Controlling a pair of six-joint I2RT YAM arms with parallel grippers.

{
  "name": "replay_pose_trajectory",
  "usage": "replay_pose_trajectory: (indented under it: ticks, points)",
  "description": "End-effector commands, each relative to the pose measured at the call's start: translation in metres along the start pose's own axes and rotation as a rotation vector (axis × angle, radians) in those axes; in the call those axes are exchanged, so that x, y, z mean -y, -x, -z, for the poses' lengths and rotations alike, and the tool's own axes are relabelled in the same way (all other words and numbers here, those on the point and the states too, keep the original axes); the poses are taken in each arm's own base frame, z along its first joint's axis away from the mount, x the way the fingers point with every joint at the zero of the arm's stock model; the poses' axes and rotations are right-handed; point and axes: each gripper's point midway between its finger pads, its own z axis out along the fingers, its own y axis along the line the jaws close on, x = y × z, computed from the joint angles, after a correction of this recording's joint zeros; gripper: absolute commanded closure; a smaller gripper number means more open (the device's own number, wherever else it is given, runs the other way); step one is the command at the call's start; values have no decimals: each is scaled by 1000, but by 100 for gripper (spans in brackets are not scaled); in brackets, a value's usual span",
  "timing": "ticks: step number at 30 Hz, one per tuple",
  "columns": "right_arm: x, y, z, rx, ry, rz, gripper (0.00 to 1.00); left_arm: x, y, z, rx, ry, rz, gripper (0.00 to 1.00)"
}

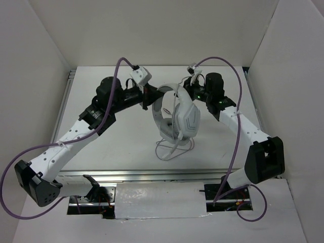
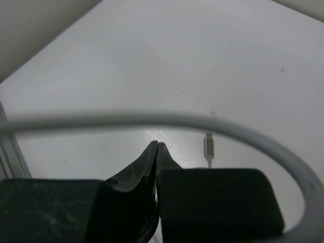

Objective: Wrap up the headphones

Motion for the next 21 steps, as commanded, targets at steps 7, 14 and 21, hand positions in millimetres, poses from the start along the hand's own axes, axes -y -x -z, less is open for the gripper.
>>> replay_pose_trajectory:
  ticks: [7,14,21]
  points:
    - [-63,19,-36,180,345,-16,74,12,155,24,333,10,62,100]
    - [-69,4,-82,124,428,-64,60,-6,194,36,371,131,75,100]
    - [-94,-48,-101,43,542,-151,51,-29,234,57,469,285,100,100]
